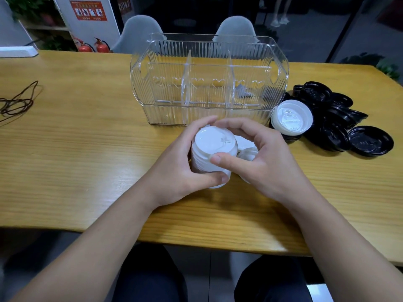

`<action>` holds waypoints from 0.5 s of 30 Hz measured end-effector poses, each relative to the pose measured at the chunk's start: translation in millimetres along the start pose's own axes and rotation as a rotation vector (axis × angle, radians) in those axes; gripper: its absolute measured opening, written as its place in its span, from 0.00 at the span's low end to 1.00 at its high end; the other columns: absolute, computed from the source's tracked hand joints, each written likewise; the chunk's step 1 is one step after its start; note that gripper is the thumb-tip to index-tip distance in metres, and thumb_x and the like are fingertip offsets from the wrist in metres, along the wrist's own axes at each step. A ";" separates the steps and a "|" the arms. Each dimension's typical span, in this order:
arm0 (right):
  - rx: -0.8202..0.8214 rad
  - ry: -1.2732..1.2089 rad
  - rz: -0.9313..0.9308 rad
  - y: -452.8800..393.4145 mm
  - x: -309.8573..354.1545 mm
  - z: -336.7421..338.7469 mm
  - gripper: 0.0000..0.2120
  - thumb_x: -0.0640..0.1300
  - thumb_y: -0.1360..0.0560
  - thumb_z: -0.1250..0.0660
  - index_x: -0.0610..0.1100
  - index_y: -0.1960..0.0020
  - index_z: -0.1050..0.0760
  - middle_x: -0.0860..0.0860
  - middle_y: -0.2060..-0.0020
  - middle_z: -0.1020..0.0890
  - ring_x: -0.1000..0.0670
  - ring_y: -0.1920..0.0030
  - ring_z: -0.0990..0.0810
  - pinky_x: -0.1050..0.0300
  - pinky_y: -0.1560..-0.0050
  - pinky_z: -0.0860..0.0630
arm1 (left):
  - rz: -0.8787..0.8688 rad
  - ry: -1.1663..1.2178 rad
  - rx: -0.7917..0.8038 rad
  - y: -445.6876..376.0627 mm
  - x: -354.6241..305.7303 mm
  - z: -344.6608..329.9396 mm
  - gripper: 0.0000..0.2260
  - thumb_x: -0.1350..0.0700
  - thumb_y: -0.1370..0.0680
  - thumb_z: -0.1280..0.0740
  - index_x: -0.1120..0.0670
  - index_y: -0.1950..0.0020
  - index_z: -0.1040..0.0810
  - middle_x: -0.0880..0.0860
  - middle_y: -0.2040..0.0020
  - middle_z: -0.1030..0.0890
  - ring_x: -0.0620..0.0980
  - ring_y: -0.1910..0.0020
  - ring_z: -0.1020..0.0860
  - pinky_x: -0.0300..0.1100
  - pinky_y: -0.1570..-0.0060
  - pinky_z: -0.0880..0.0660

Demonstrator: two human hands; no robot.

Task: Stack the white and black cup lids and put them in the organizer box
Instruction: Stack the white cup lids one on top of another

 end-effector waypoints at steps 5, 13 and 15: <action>-0.022 0.048 -0.022 1.2 3.0 8.3 0.27 0.53 0.23 0.18 0.51 0.26 0.18 0.59 0.34 0.14 0.57 0.28 0.18 0.52 0.25 0.24 | -0.036 0.011 0.014 2.2 -2.8 0.1 0.50 0.58 0.28 0.11 0.39 0.13 0.32 0.45 0.22 0.20 0.51 0.23 0.20 0.61 0.21 0.24; -0.095 0.347 -0.030 40.1 -10.8 44.5 0.11 0.51 0.21 0.20 0.51 0.40 0.12 0.60 0.39 0.14 0.53 0.32 0.17 0.45 0.28 0.24 | -0.064 0.015 -0.002 3.9 -7.9 0.6 0.35 0.48 0.24 0.17 0.45 0.18 0.25 0.44 0.28 0.17 0.51 0.26 0.18 0.59 0.25 0.22; -0.071 0.444 -0.010 51.8 -13.5 46.8 0.15 0.57 0.24 0.18 0.54 0.41 0.12 0.60 0.39 0.15 0.52 0.31 0.18 0.39 0.27 0.28 | -0.061 0.016 -0.002 3.5 -7.5 0.3 0.34 0.48 0.24 0.17 0.45 0.19 0.25 0.44 0.29 0.16 0.51 0.27 0.18 0.60 0.25 0.21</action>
Point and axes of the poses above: each hand's wrist, its own y-axis away from the middle knuckle, its own z-axis out of the back of the hand, x = y × z, the point moved 4 cm from there along -y, towards the middle knuckle
